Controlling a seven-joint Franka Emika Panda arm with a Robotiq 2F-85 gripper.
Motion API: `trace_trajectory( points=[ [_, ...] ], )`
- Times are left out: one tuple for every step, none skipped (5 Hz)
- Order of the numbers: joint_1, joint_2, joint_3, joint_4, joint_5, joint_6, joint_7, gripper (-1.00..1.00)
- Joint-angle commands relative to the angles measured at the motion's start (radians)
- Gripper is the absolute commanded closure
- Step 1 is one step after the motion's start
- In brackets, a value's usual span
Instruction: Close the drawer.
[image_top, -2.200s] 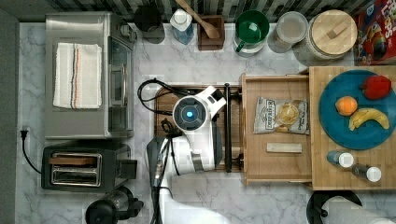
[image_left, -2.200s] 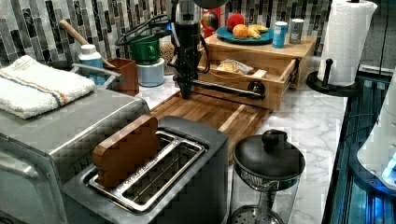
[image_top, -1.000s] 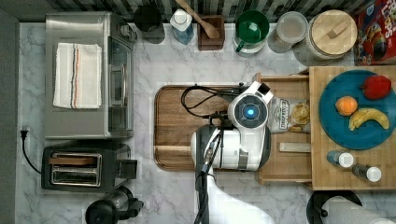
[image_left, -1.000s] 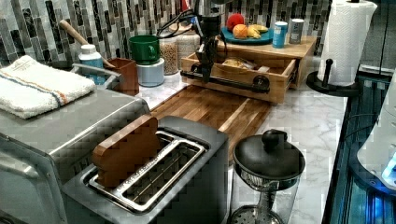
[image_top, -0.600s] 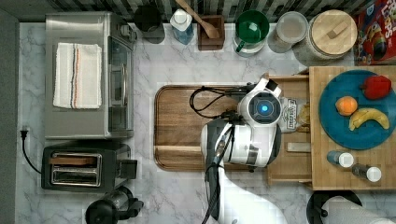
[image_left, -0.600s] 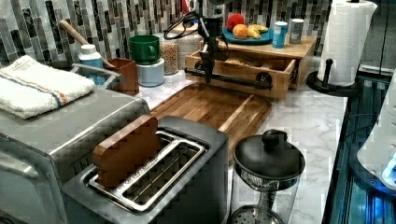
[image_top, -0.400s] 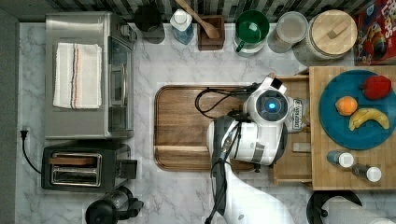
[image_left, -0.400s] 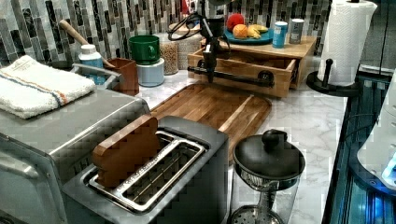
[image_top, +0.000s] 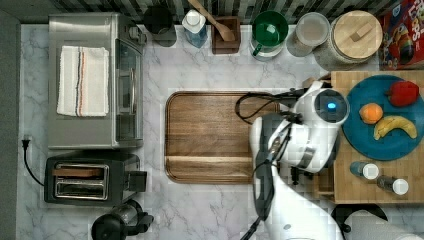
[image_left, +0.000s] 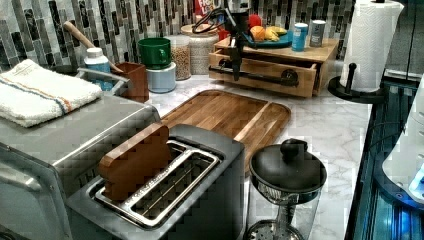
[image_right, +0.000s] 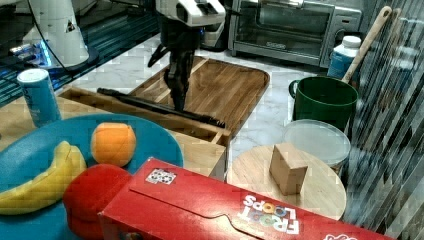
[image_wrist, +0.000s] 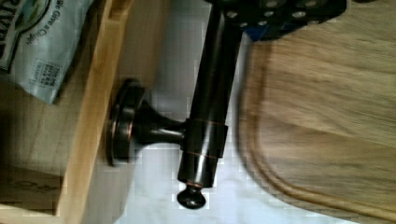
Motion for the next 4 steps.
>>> trace_trajectory(
  points=[
    [-0.196, 0.147, -0.094, 0.297, 0.045, 0.071, -0.182, 1.00],
    [-0.213, 0.112, -0.076, 0.271, -0.013, 0.076, -0.111, 1.00],
    [-0.177, 0.071, -0.104, 0.254, -0.004, 0.012, -0.088, 1.00],
    [-0.179, 0.071, -0.102, 0.254, -0.005, 0.012, -0.087, 1.00]
  ],
)
